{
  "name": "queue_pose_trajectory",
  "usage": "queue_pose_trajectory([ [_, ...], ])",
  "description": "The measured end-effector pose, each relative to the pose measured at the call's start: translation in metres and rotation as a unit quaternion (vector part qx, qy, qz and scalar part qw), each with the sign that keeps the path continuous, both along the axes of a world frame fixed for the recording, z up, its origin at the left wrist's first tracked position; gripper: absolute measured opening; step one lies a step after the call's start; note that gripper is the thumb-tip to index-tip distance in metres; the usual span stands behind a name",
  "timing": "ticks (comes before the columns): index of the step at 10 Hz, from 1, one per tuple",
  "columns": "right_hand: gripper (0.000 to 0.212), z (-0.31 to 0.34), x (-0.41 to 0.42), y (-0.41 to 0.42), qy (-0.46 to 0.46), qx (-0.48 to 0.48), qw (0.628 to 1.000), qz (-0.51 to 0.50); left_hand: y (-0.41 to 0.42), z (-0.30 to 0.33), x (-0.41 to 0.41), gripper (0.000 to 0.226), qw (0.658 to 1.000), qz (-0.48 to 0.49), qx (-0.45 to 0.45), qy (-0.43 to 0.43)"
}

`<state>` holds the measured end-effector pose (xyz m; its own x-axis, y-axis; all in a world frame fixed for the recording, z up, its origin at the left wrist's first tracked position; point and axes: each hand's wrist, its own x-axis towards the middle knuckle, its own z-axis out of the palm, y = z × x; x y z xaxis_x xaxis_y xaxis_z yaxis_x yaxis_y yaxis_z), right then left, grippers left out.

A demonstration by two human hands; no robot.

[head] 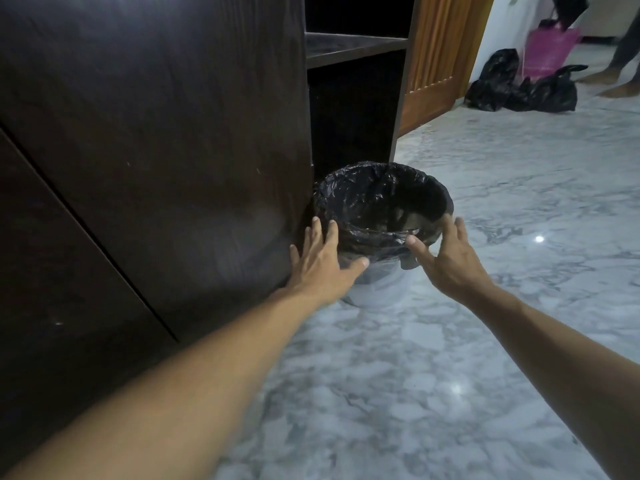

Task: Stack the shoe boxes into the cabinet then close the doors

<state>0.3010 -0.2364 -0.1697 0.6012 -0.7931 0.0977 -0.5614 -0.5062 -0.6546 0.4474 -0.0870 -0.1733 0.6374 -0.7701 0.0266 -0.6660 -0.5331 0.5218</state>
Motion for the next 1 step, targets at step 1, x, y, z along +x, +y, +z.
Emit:
queue_pose_trajectory([
  [1, 0.088, -0.0131, -0.0352, 0.0206, 0.03, 0.012, 0.999, -0.001, 0.0535, -0.0167, -0.0249, 0.089, 0.999, 0.0, 0.022, 0.032],
])
